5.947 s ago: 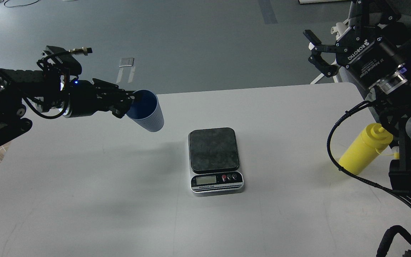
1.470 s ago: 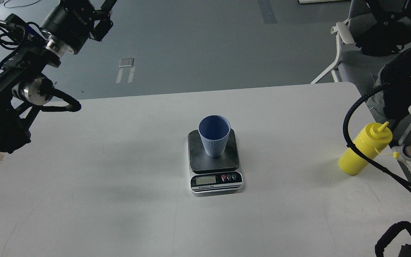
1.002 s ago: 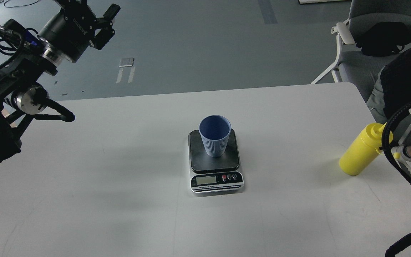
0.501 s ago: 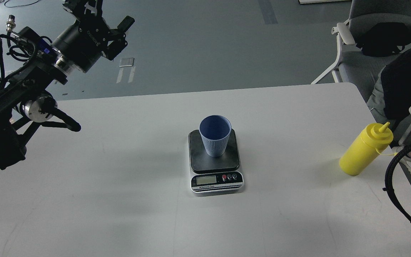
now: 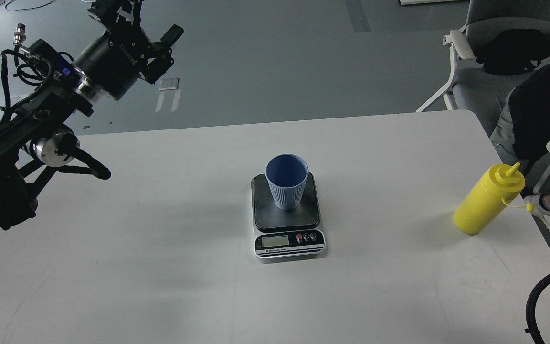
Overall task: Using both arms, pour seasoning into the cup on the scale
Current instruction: 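Move the right gripper down to the yellow bottle and grasp it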
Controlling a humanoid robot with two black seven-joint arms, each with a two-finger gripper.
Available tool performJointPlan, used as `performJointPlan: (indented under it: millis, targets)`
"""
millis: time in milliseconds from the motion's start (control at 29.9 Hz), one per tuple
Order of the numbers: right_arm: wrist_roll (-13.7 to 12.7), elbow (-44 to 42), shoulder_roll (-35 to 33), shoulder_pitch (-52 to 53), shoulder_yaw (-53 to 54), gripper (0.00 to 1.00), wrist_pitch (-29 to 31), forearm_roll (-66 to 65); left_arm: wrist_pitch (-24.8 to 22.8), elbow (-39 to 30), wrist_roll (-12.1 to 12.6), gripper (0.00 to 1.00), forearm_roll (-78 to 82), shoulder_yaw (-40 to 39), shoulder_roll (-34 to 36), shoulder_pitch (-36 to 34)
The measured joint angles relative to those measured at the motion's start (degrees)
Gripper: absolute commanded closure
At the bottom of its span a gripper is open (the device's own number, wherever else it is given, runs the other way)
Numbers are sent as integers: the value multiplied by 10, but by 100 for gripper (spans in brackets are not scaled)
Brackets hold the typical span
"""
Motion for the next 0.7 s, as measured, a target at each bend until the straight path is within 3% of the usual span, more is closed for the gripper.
performJointPlan:
  millis: [401,702]
  targets:
    - [0,-30,0,-22,-120,1,0,-42,1,-19,0,2,1,-2,11,9]
    - [0,1,0,2,-172,1,0,-85,1,-20,0,2,5,-6,14,12]
